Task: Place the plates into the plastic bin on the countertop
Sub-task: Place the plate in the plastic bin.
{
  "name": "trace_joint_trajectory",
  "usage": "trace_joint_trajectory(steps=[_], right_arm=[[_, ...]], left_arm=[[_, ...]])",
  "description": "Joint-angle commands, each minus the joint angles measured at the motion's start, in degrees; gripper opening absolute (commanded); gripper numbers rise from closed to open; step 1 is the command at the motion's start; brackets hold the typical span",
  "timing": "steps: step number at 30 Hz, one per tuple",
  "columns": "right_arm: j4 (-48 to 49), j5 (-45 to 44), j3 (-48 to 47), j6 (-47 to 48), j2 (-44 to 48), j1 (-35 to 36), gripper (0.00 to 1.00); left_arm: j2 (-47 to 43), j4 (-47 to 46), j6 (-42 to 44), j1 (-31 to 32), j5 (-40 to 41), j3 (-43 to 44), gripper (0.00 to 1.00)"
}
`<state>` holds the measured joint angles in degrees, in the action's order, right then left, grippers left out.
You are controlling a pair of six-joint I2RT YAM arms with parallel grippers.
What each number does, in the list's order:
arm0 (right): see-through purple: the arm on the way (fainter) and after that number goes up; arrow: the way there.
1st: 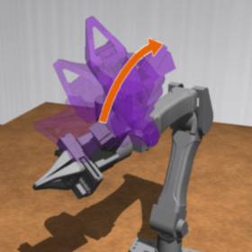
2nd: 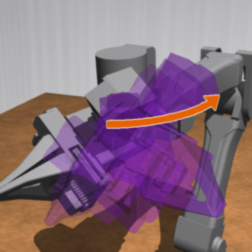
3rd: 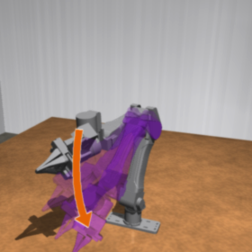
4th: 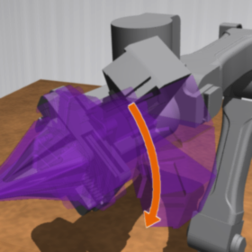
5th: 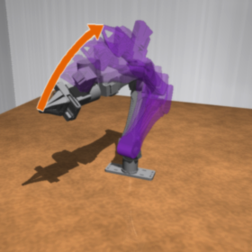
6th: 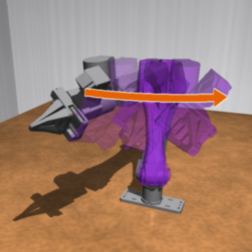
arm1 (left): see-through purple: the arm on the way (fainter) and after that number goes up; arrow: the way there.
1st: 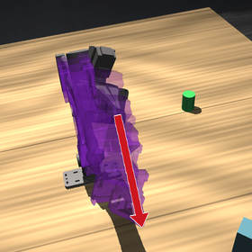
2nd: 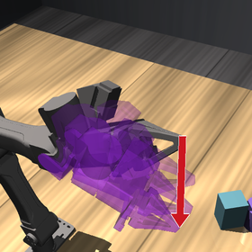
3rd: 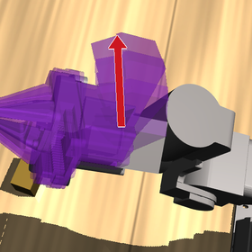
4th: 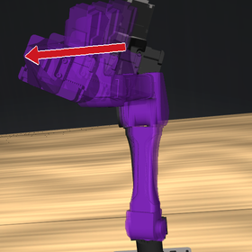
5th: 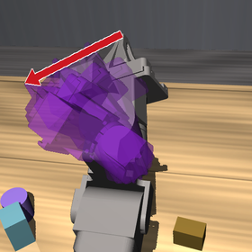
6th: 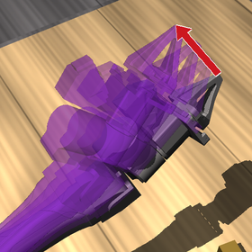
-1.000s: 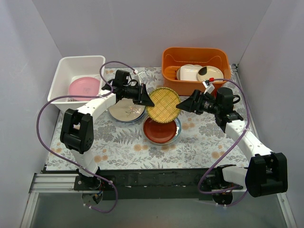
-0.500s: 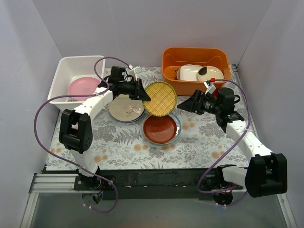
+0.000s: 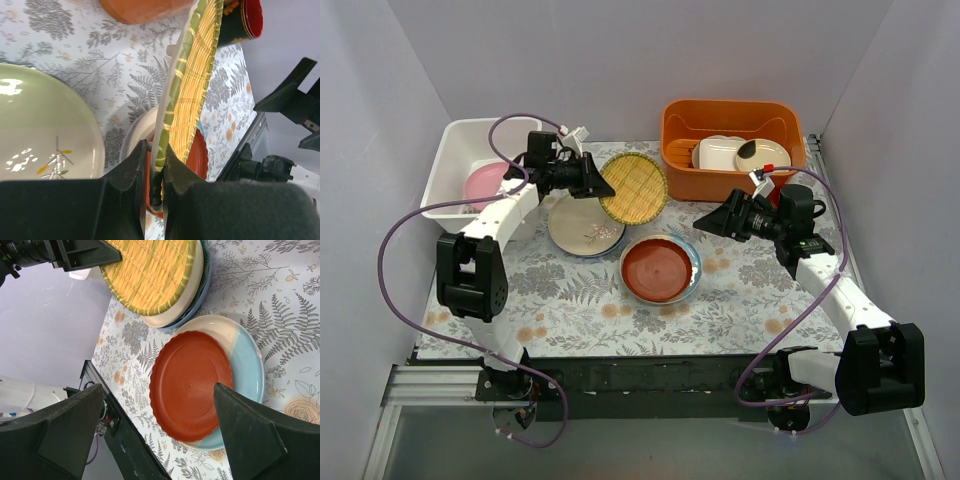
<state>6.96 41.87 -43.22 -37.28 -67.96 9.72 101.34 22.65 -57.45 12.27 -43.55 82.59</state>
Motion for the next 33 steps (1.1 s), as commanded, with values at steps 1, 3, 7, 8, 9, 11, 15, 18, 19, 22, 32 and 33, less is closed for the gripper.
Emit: trace_joint_trajectory(steps=[1,3,7,8,9,11,15,18,19,22,32,33], right_arm=[[0.3,1.2,0.2,1.0,0.9,-0.3,0.98],[0.3,1.2,0.2,1.0,0.8,-0.3,0.98],[0.4,1.2,0.5,1.1,1.0,-0.5,0.98],[0.3,1.2,0.5,1.2,1.1,-0.5,0.98],[0.2,1.1,0.5,1.2,1.2,-0.6,0.98],[0.2,1.1,0.5,1.3,1.1,-0.6,0.98],[0.1,1.2,0.7,1.6,0.9,-0.7,0.98],[0.1,1.4,0.8,1.7,0.9,-0.8,0.98],[0.1,1.4,0.8,1.8,0.9,-0.8,0.98],[0.0,1.5,0.9,1.9,1.0,-1.0,0.98],[0.2,1.8,1.4,2.4,0.6,-1.3,0.98],[0.2,1.9,1.4,2.5,0.6,-1.4,0.98]], left_arm=[[-6.1,-1.5,-1.5,-3.0,0.9,2.9,0.00],[-6.3,-2.2,-2.1,-4.4,1.5,2.8,0.00],[-7.4,-2.7,-3.2,-6.6,3.1,2.8,0.00],[-7.9,-3.2,-3.4,-7.5,3.4,2.6,0.00],[-8.0,-3.4,-3.6,-8.0,4.2,2.5,0.00],[-8.3,-3.8,-4.6,-9.2,5.0,2.3,0.00],[-8.9,-4.6,-6.8,-11.5,6.0,1.6,0.00],[-9.2,-5.8,-8.8,-14.2,5.3,0.9,0.00],[-9.3,-6.1,-9.2,-14.7,5.1,0.6,0.00],[-9.9,-7.3,-11.0,-16.8,4.9,-0.6,0.00],[-9.6,-7.8,-14.2,-23.8,4.0,-0.1,0.00],[-9.4,-7.8,-14.4,-24.0,4.8,-0.2,0.00]])
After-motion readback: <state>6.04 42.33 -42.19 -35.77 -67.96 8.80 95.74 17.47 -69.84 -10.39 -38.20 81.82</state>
